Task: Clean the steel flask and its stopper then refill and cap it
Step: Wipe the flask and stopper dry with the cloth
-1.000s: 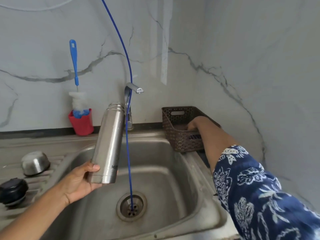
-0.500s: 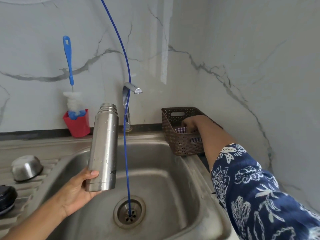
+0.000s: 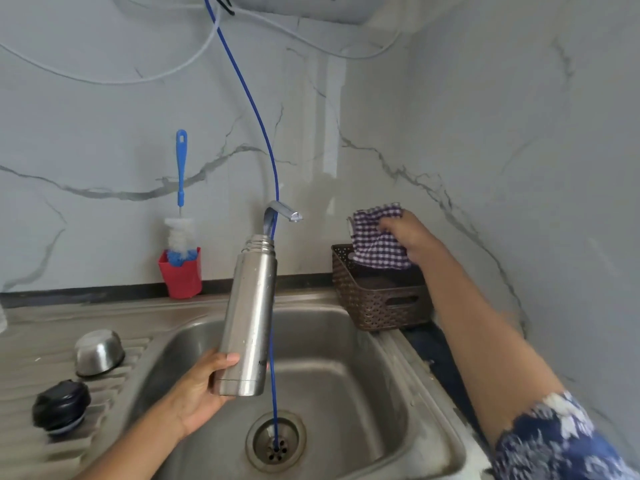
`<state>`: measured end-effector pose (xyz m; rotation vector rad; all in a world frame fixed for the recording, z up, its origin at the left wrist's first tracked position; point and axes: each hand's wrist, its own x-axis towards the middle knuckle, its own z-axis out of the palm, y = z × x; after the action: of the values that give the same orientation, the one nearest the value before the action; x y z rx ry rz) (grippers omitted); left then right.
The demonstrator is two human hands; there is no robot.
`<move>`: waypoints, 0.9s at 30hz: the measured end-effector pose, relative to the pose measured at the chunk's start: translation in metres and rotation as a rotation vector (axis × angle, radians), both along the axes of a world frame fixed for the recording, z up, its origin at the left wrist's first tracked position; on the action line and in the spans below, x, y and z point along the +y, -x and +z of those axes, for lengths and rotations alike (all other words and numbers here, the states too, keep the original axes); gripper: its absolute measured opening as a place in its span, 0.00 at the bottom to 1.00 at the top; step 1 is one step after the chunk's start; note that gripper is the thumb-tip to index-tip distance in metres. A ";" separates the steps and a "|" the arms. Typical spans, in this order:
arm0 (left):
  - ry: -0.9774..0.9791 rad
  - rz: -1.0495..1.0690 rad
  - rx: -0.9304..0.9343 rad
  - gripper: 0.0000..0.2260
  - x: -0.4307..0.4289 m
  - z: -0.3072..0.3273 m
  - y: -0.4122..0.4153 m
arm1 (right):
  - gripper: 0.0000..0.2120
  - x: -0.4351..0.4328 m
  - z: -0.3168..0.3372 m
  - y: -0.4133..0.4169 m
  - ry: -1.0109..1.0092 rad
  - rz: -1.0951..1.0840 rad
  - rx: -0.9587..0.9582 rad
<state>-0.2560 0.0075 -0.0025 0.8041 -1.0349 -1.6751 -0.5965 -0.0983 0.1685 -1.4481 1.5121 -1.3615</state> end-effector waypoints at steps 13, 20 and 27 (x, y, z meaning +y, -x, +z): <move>-0.053 0.106 0.068 0.50 0.017 0.018 0.000 | 0.16 0.079 -0.053 -0.200 0.383 0.215 0.000; -0.045 -0.009 0.121 0.46 0.018 0.021 -0.011 | 0.30 0.053 -0.057 -0.208 0.618 0.330 0.629; 0.072 -0.033 -0.196 0.49 0.017 0.024 -0.025 | 0.27 0.034 -0.038 -0.185 0.701 0.331 0.714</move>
<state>-0.2308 0.0248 0.0211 0.9220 -1.2426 -1.5998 -0.4114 -0.0648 0.1305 -2.7072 1.0989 -1.2818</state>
